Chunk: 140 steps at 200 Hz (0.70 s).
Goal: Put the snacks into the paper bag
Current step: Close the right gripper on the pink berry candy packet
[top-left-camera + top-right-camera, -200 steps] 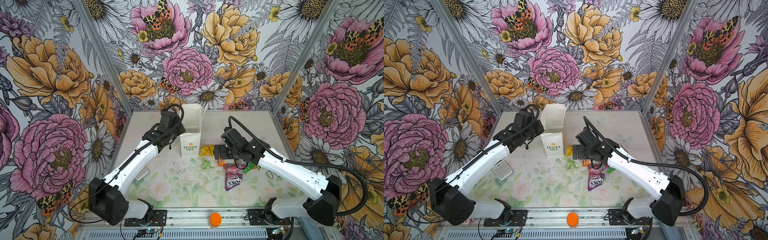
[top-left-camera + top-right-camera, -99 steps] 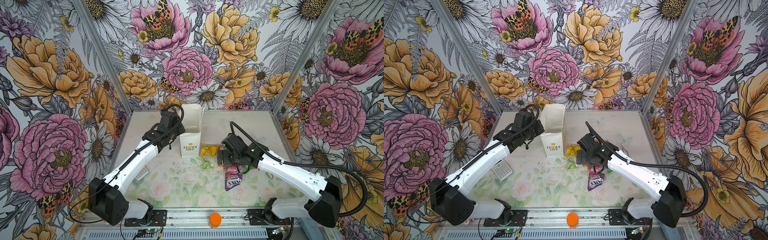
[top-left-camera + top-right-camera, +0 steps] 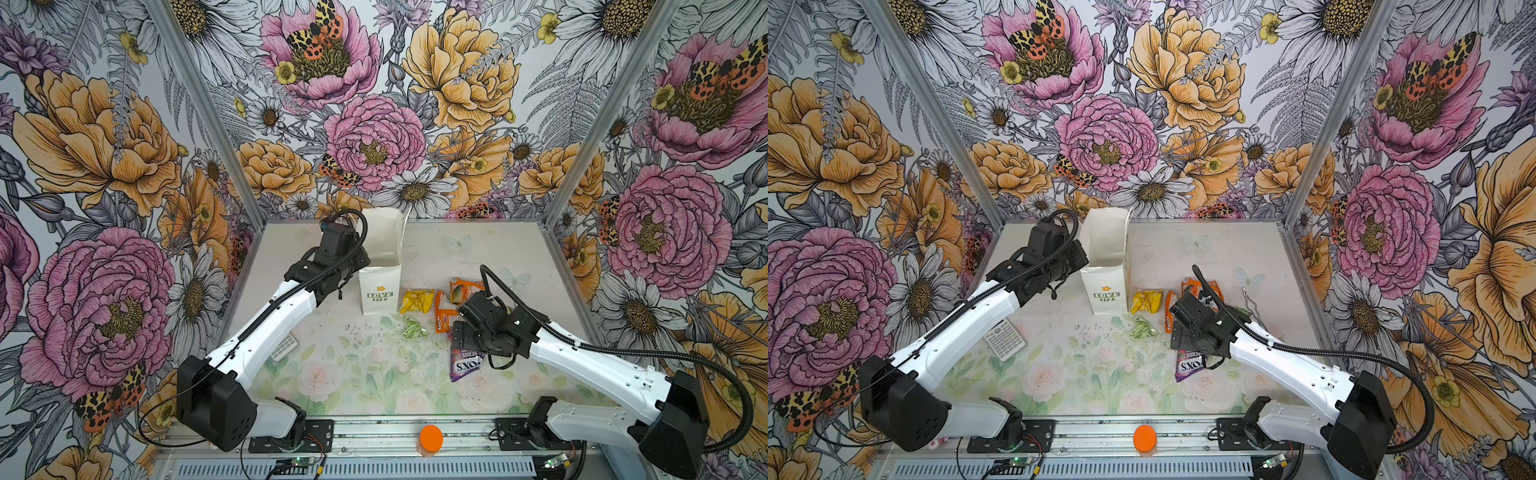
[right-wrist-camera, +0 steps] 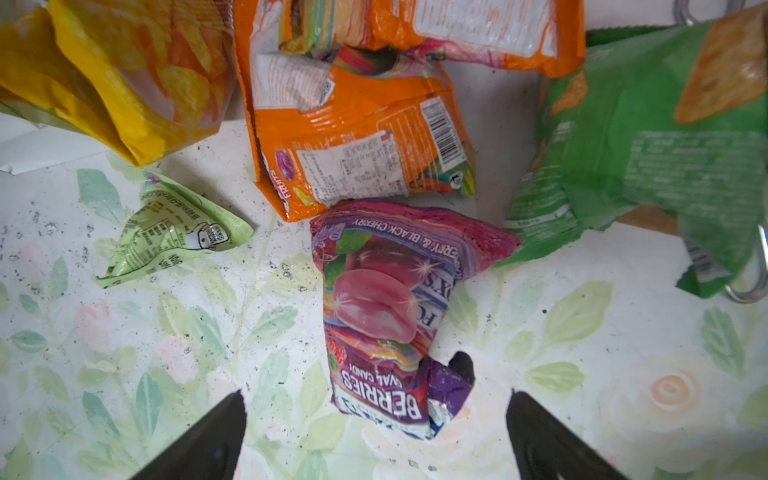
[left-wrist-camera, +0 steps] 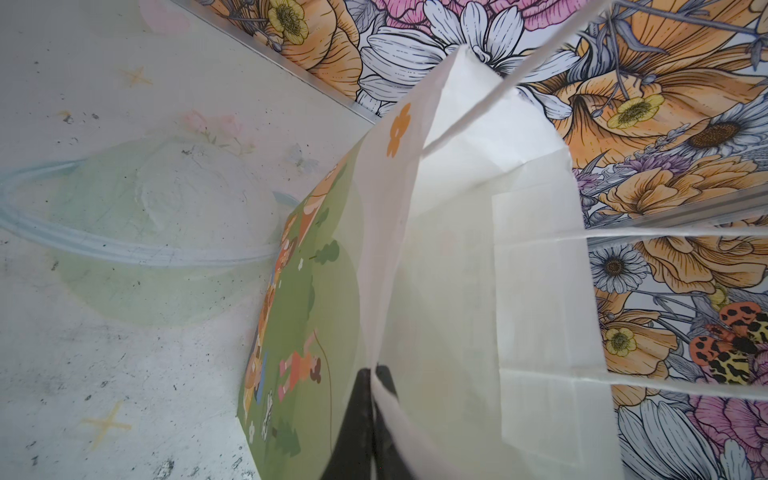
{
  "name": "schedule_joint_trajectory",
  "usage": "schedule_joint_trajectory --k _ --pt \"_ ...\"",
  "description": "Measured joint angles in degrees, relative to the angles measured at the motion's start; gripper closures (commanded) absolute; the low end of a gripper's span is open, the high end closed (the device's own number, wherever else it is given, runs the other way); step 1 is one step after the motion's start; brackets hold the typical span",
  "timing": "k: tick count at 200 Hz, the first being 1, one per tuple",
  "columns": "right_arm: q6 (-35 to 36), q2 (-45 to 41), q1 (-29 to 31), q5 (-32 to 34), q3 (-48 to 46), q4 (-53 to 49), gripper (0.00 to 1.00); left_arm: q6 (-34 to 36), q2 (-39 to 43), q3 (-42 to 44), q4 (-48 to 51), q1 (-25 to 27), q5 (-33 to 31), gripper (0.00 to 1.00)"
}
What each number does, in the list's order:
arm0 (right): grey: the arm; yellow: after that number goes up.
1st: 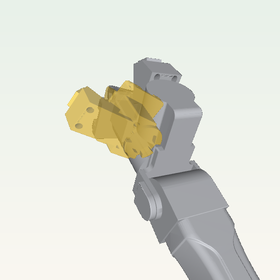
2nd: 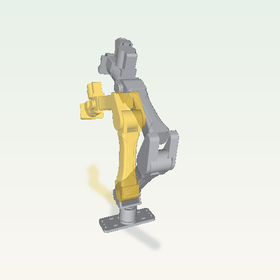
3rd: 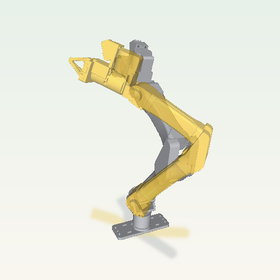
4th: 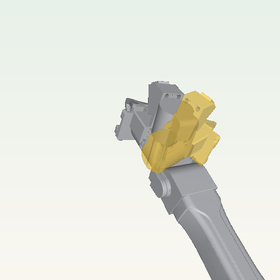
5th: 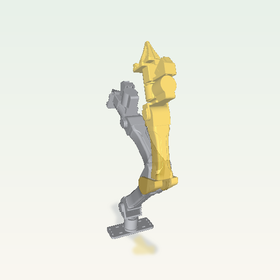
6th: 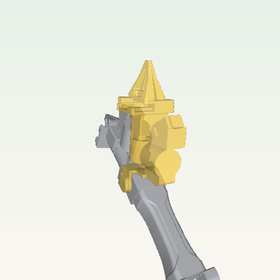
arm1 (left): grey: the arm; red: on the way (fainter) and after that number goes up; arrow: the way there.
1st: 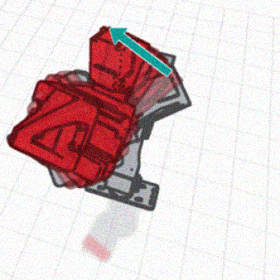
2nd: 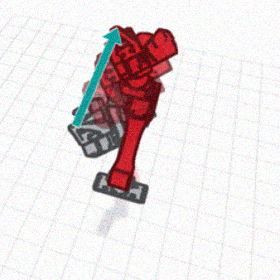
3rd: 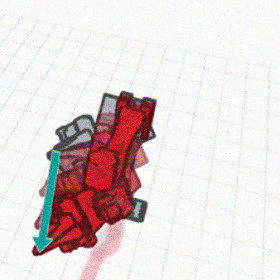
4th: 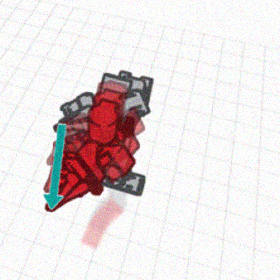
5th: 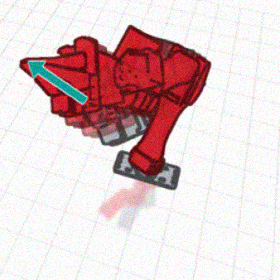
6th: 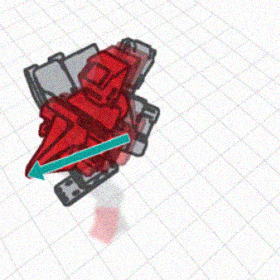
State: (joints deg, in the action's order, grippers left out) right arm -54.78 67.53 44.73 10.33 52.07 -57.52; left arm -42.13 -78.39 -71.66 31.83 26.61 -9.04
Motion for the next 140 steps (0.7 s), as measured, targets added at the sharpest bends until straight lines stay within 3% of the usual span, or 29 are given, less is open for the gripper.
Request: schedule_joint_trajectory --k 140 --pt "2.1 14.6 -0.1 0.8 -0.6 5.3 0.00 0.0 0.0 0.3 -0.2 -0.7 0.0 1.00"
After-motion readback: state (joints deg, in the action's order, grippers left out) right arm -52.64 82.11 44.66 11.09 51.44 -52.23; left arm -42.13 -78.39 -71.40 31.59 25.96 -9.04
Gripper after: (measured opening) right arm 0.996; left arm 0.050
